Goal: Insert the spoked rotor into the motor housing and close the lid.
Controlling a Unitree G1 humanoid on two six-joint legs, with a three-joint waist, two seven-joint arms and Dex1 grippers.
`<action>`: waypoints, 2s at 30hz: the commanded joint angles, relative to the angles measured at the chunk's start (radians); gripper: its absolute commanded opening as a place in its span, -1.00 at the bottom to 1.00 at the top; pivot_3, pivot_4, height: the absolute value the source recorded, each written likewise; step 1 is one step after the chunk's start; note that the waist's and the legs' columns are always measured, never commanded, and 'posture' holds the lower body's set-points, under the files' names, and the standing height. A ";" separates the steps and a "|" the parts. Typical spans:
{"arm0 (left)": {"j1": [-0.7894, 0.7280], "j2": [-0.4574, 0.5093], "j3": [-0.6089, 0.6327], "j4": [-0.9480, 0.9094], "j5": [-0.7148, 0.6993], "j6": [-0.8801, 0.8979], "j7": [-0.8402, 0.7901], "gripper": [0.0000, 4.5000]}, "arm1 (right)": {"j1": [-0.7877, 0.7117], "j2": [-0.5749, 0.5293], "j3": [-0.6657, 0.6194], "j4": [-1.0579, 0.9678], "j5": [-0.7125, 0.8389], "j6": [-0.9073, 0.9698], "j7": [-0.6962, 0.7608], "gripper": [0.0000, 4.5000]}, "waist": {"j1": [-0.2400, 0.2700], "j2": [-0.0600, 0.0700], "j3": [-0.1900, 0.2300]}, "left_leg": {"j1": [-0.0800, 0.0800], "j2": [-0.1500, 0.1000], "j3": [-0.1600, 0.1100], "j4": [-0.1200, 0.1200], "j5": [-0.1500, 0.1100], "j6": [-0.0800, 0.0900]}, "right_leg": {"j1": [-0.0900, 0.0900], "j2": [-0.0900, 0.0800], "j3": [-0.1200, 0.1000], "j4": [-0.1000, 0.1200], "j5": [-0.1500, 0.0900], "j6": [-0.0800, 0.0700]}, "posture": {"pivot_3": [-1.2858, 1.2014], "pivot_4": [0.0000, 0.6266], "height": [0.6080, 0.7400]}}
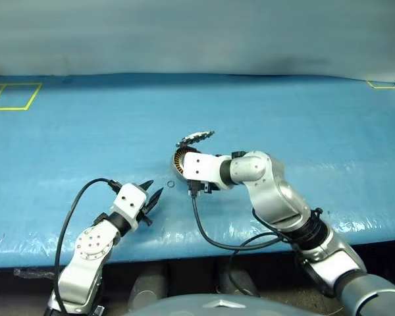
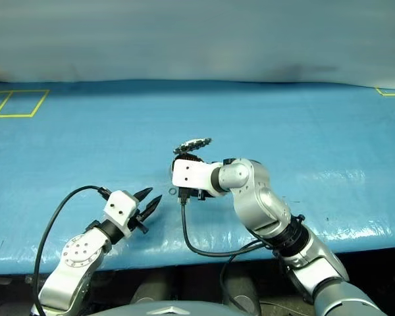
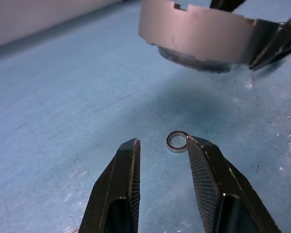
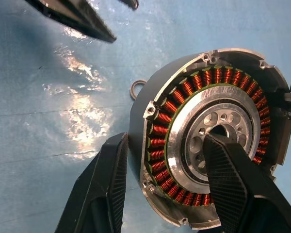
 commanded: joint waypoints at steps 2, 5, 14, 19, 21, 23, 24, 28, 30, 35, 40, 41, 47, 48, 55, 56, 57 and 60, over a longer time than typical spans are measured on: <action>0.018 0.004 0.037 0.010 -0.010 -0.081 -0.010 -0.29 | -0.005 -0.012 0.000 -0.115 0.002 0.074 -0.044 -0.11 | 0.000 -0.001 0.000 | 0.000 0.000 0.000 0.000 0.000 0.000 | 0.000 0.000 0.000 0.000 -0.001 -0.001 | 0.03 -0.52 1.00; 0.022 0.001 0.044 0.012 -0.011 -0.085 -0.015 -0.29 | 0.003 -0.035 0.017 -0.136 0.011 0.108 -0.055 -0.11 | -0.001 -0.001 0.000 | 0.000 0.000 0.000 0.001 0.000 0.000 | 0.000 0.000 -0.001 0.000 -0.001 -0.001 | 0.03 -0.52 1.00; 0.033 -0.002 0.049 0.011 -0.028 -0.083 -0.032 -0.29 | 0.059 -0.086 0.077 -0.220 0.071 0.205 -0.100 -0.11 | -0.003 -0.001 0.000 | 0.000 0.000 0.000 0.000 0.000 0.000 | 0.000 0.000 -0.001 0.000 -0.001 -0.001 | 0.03 -0.52 1.00; 0.033 -0.004 0.047 0.017 -0.031 -0.086 -0.038 -0.29 | 0.061 -0.109 0.113 -0.248 0.116 0.233 -0.124 -0.11 | -0.003 -0.001 0.000 | 0.000 0.001 0.000 0.001 0.000 0.000 | 0.000 0.001 -0.001 0.000 -0.001 -0.001 | 0.03 -0.52 1.00; 0.032 -0.004 0.046 0.019 -0.032 -0.088 -0.040 -0.29 | 0.056 -0.114 0.122 -0.249 0.130 0.239 -0.138 -0.11 | -0.003 -0.001 0.000 | 0.000 0.001 0.000 0.001 0.000 0.000 | 0.001 0.001 -0.001 0.000 -0.001 -0.001 | 0.03 -0.52 1.00; 0.032 -0.005 0.045 0.023 -0.031 -0.090 -0.040 -0.29 | 0.056 -0.121 0.130 -0.249 0.151 0.241 -0.145 -0.11 | -0.003 -0.001 0.000 | 0.000 0.001 0.000 0.001 0.000 0.000 | 0.001 0.001 -0.001 0.000 -0.001 -0.001 | 0.03 -0.52 1.00; 0.032 -0.006 0.045 0.024 -0.031 -0.090 -0.039 -0.29 | 0.060 -0.130 0.138 -0.250 0.159 0.235 -0.147 -0.11 | -0.003 -0.001 0.000 | 0.000 0.001 0.000 0.001 0.000 0.000 | 0.001 0.001 -0.001 0.000 -0.001 -0.001 | 0.03 -0.52 1.00; 0.032 -0.007 0.042 0.029 -0.029 -0.092 -0.039 -0.29 | 0.062 -0.154 0.159 -0.248 0.183 0.227 -0.164 -0.11 | -0.003 -0.001 0.000 | 0.000 0.001 0.000 0.001 0.000 0.000 | 0.001 0.001 -0.001 0.000 -0.001 -0.001 | 0.03 -0.52 1.00; 0.030 -0.008 0.041 0.032 -0.028 -0.092 -0.039 -0.29 | 0.060 -0.159 0.162 -0.243 0.196 0.222 -0.175 -0.11 | -0.003 -0.001 0.000 | 0.001 0.001 0.000 0.001 0.000 0.000 | 0.001 0.001 -0.001 0.000 -0.001 -0.001 | 0.03 -0.52 1.00; 0.023 -0.012 0.035 0.037 -0.027 -0.096 -0.041 -0.29 | 0.059 -0.155 0.161 -0.228 0.212 0.209 -0.215 0.64 | -0.003 -0.001 0.000 | 0.001 0.001 0.000 0.001 0.000 0.000 | 0.001 0.001 -0.001 0.000 -0.001 -0.001 | 0.03 -0.52 1.00; 0.015 -0.013 0.031 0.042 -0.026 -0.094 -0.044 -0.29 | 0.040 -0.153 0.128 -0.258 0.249 0.225 -0.233 0.99 | -0.003 -0.001 0.000 | 0.001 0.001 0.000 0.001 0.000 0.000 | 0.001 0.001 -0.001 0.000 -0.001 -0.001 | 0.03 -0.52 1.00; 0.014 -0.013 0.031 0.042 -0.026 -0.093 -0.045 -0.29 | 0.034 -0.158 0.115 -0.276 0.263 0.232 -0.229 0.99 | -0.003 -0.001 0.000 | 0.001 0.001 0.000 0.001 0.000 0.000 | 0.001 0.001 -0.001 0.000 -0.001 -0.001 | 0.03 -0.52 1.00; 0.007 -0.011 0.029 0.039 -0.028 -0.084 -0.051 -0.29 | 0.042 -0.143 -0.106 -0.428 0.435 0.316 -0.187 0.99 | 0.000 -0.001 0.000 | 0.000 0.001 -0.001 0.001 0.000 0.000 | 0.001 0.001 -0.001 -0.001 -0.001 -0.001 | 0.03 -0.52 1.00; 0.006 -0.010 0.030 0.038 -0.029 -0.082 -0.053 -0.29 | 0.054 -0.136 -0.156 -0.451 0.472 0.337 -0.177 0.99 | 0.000 -0.002 0.000 | 0.001 0.001 -0.001 0.001 0.000 0.000 | 0.001 0.001 -0.001 -0.001 -0.001 -0.001 | 0.03 -0.52 1.00; -0.005 0.017 0.039 0.033 -0.032 -0.037 -0.077 -0.29 | 0.344 -0.129 -0.464 -0.508 0.645 0.296 -0.189 0.99 | 0.010 -0.003 -0.001 | 0.001 0.001 -0.002 0.001 -0.001 0.001 | 0.004 0.001 -0.003 -0.003 -0.001 0.000 | 0.03 -0.52 1.00; -0.011 0.024 0.043 0.038 -0.040 -0.031 -0.085 -0.29 | 0.404 -0.110 -0.492 -0.497 0.647 0.251 -0.219 0.99 | 0.010 -0.003 -0.001 | 0.001 0.001 -0.002 0.001 -0.001 0.001 | 0.004 0.001 -0.003 -0.004 0.000 0.000 | 0.03 -0.52 1.00; -0.021 0.026 0.050 0.048 -0.049 -0.025 -0.089 -0.29 | 0.472 -0.077 -0.522 -0.482 0.645 0.195 -0.258 0.99 | 0.010 -0.003 -0.001 | 0.001 0.001 -0.001 0.001 -0.001 0.001 | 0.004 0.001 -0.002 -0.004 0.000 0.000 | 0.03 -0.52 1.00; -0.072 0.049 0.071 0.105 -0.079 -0.022 -0.131 -0.29 | 0.654 0.011 -0.545 -0.440 0.611 -0.029 -0.378 0.99 | 0.009 -0.003 -0.001 | 0.001 0.002 -0.001 0.001 -0.001 0.001 | 0.004 0.002 -0.002 -0.003 -0.001 0.000 | 0.03 -0.52 1.00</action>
